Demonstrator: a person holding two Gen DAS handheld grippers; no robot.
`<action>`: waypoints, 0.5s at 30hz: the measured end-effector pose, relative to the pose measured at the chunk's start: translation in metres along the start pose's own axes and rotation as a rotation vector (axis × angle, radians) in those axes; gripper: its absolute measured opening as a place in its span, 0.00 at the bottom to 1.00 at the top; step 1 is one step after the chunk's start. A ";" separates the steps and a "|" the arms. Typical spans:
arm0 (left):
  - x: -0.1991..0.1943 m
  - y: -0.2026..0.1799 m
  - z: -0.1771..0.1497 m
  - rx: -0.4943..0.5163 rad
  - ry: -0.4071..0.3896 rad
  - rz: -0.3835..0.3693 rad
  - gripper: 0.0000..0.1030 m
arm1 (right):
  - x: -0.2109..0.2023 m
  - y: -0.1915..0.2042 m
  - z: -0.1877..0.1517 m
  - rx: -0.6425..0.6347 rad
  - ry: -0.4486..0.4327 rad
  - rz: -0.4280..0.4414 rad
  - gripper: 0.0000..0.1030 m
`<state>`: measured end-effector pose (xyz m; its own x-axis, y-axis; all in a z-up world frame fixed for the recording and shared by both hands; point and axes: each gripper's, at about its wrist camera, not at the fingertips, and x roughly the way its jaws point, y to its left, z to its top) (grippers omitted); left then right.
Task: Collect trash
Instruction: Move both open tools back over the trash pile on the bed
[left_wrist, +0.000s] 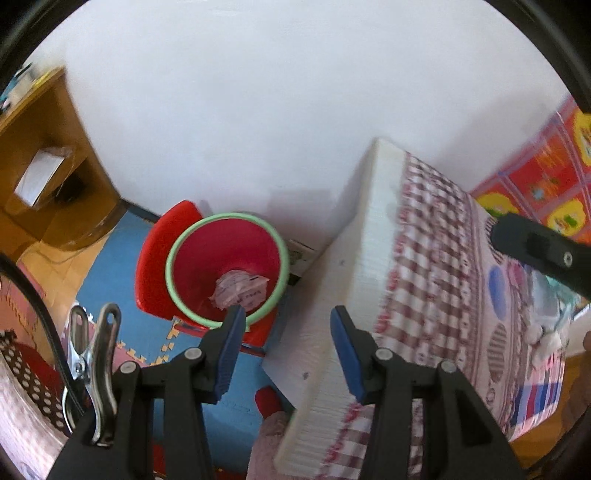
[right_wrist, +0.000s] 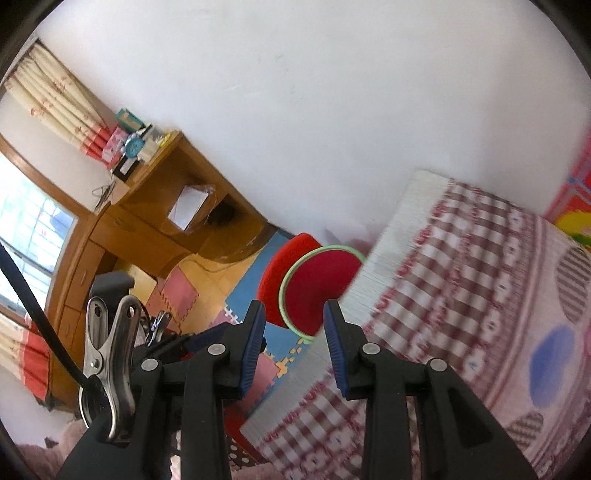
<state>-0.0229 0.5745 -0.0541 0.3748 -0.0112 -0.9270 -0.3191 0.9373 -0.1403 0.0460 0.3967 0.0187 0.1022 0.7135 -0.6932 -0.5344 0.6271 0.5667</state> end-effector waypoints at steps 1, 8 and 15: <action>-0.001 -0.007 0.000 0.020 -0.001 -0.004 0.49 | -0.011 -0.003 -0.005 0.005 -0.015 -0.009 0.33; -0.007 -0.058 -0.007 0.133 0.004 -0.042 0.49 | -0.063 -0.028 -0.036 0.036 -0.080 -0.068 0.33; -0.012 -0.118 -0.019 0.236 0.010 -0.082 0.49 | -0.111 -0.055 -0.067 0.094 -0.135 -0.123 0.33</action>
<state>-0.0063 0.4575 -0.0332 0.3819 -0.0931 -0.9195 -0.0755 0.9884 -0.1314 0.0076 0.2616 0.0349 0.2767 0.6608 -0.6977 -0.4308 0.7343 0.5246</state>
